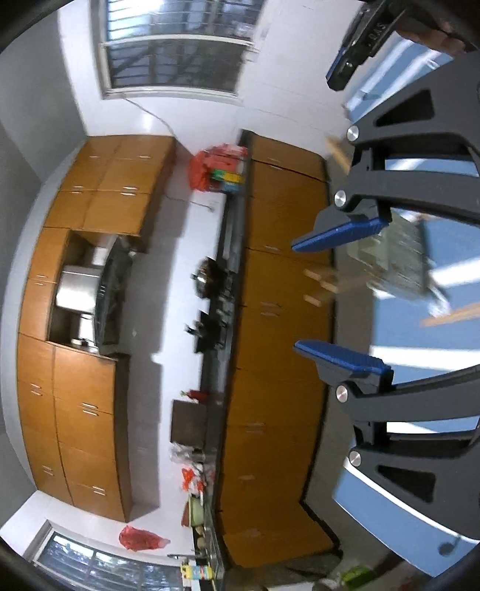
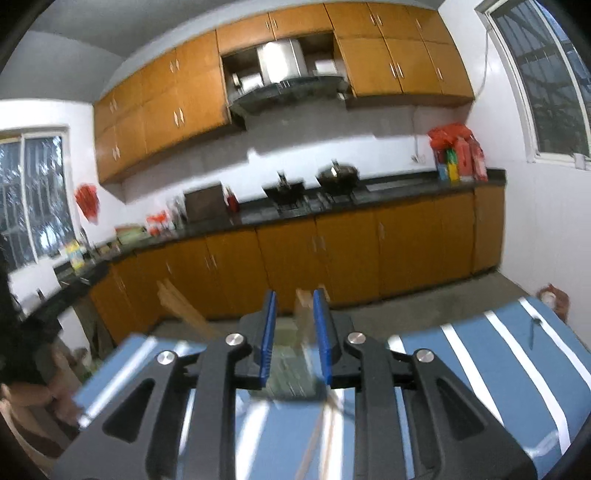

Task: Organize utensils
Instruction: 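Lower the left gripper to grasp another chopstick while the right gripper grasps one too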

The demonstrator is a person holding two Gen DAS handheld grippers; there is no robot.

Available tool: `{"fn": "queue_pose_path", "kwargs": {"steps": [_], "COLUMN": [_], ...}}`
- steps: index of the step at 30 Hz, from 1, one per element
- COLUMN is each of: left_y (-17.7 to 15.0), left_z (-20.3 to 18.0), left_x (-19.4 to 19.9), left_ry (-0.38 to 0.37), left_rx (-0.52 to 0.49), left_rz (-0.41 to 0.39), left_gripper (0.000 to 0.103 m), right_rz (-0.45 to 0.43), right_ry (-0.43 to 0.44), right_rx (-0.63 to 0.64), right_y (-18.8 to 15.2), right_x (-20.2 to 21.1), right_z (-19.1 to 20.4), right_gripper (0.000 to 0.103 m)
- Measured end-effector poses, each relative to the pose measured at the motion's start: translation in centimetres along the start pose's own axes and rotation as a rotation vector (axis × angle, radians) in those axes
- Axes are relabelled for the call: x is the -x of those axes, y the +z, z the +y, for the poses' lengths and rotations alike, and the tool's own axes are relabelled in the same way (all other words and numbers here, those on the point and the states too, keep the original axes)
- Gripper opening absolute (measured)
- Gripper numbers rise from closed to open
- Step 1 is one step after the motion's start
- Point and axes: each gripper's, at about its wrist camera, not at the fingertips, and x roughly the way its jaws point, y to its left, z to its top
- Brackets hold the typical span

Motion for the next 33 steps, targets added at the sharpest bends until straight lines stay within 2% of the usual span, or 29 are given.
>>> {"fn": "queue_pose_path", "kwargs": {"steps": [5,8,11,15,19,21,26,28,33], "left_y": [-6.1,-10.0,-13.3,-15.4,-16.8,-17.7,-18.9,-19.4,-20.3], "left_z": [2.1,3.3,4.1,4.3,3.1,2.4,1.5,1.2,0.3], "left_x": [-0.7,-1.3,-1.8,-2.5,-3.1,-3.4,-4.5,-4.9,-5.4], "left_ry": [0.042,0.053,0.039,0.023,-0.001,-0.013,-0.021,-0.024,-0.034], "left_rx": [-0.026,-0.013,0.028,0.050,0.028,0.014,0.001,-0.006,-0.041], "left_rz": [0.185,0.290,0.387,0.455,0.504,0.522,0.578,0.606,0.642], "left_gripper": [0.051,0.051,0.051,0.051,0.051,0.050,0.039,0.034,0.029], "right_rz": [0.295,0.417,0.484,0.510,0.519,0.512,0.501,0.500,0.496], "right_ry": [-0.013,-0.008,-0.001,-0.021,-0.054,-0.078,-0.160,-0.170,-0.170], "right_rx": [-0.051,-0.070,-0.093,-0.073,-0.029,-0.006,-0.037,-0.060,-0.062], "right_y": [-8.9,-13.5,-16.0,-17.3,-17.7,-17.7,-17.2,-17.0,-17.1], "right_x": [-4.1,-5.9,-7.2,-8.1,-8.6,-8.7,-9.0,-9.0,-8.9], "right_z": [-2.4,-2.8,-2.7,-2.2,-1.9,-1.9,-3.3,-4.2,-4.7], "right_gripper": [0.019,0.017,0.017,0.017,0.016,0.008,0.008,0.008,0.008]}}
